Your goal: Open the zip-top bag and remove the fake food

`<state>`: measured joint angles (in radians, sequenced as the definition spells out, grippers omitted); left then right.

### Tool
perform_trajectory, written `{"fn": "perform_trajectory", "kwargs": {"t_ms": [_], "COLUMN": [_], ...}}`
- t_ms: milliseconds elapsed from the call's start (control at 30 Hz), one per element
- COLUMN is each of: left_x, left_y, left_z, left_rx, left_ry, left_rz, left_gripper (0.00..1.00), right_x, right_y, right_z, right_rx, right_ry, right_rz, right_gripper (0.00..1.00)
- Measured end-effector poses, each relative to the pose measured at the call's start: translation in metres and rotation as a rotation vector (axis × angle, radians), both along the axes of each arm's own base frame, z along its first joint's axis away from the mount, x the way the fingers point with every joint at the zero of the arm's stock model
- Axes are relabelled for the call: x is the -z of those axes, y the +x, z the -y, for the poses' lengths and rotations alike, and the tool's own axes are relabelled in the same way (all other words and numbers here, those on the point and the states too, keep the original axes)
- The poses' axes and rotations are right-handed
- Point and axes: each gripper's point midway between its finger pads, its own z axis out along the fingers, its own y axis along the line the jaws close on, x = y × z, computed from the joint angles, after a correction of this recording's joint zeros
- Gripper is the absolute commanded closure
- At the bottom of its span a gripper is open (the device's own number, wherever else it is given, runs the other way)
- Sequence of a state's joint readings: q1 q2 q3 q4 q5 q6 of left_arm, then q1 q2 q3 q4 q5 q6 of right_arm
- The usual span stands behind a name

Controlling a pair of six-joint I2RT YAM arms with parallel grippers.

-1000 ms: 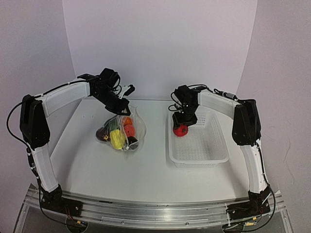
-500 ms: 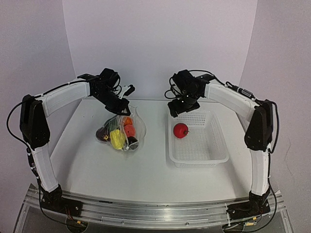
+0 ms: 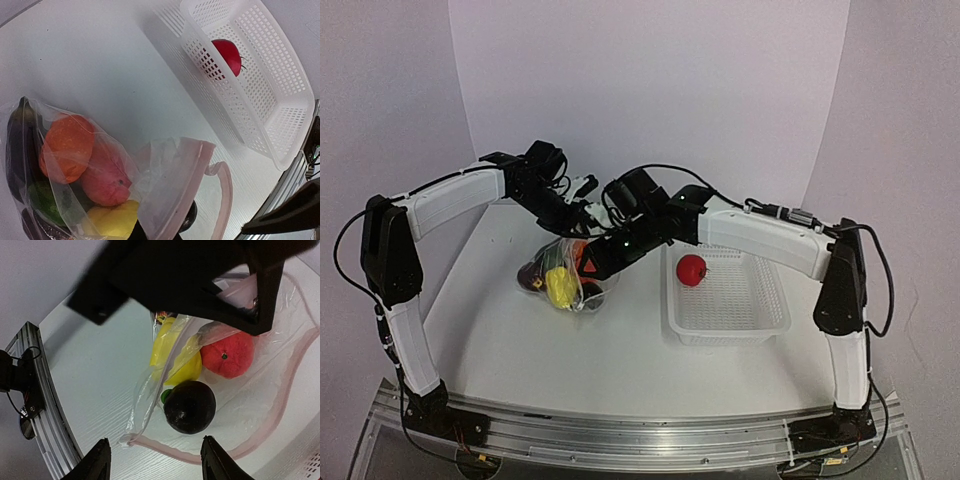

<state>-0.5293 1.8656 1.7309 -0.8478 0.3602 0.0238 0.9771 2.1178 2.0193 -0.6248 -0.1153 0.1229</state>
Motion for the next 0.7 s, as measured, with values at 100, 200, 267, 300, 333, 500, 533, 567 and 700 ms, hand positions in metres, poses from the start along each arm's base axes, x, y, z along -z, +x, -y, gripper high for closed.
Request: {"fn": "perform_trajectory", "kwargs": {"t_ms": [100,200,267,300,333,500,533,567,700], "left_x": [0.000,0.000,0.001,0.001,0.001,-0.001,-0.001,-0.001,-0.002], "left_y": [0.000,0.003,0.001,0.001,0.000,-0.004,-0.005,-0.005,-0.006], "left_z": [0.000,-0.005,-0.004,-0.003,-0.003,0.002,0.003,0.003,0.002], "left_rx": [-0.003,-0.015,-0.011,-0.008,-0.005,0.006,0.003,-0.002,-0.034], "left_ry": [0.000,0.001,-0.001,-0.002,-0.002,-0.020,-0.027,-0.034,-0.067], "left_rz": [-0.001,-0.006,-0.010,-0.011,-0.012,-0.025,-0.032,-0.040,-0.086], "left_gripper": [1.00,1.00,1.00,1.00,1.00,1.00,1.00,1.00,1.00], "right_x": [0.025,0.039,0.046,0.050,0.053,0.072,0.076,0.080,0.094], "right_y": [0.007,0.012,0.016,0.018,0.019,0.029,0.031,0.032,0.036], "right_z": [-0.003,-0.003,-0.004,-0.004,-0.004,-0.006,-0.006,-0.006,-0.009], "right_rx": [0.014,0.038,0.053,0.059,0.064,0.099,0.106,0.112,0.123], "right_ry": [-0.025,-0.041,-0.045,-0.048,-0.051,-0.074,-0.081,-0.087,-0.072], "right_rz": [-0.030,-0.047,-0.053,-0.055,-0.058,-0.063,-0.061,-0.059,-0.034], "right_gripper": [0.47,0.48,0.48,0.49,0.49,0.42,0.41,0.40,0.33]}}
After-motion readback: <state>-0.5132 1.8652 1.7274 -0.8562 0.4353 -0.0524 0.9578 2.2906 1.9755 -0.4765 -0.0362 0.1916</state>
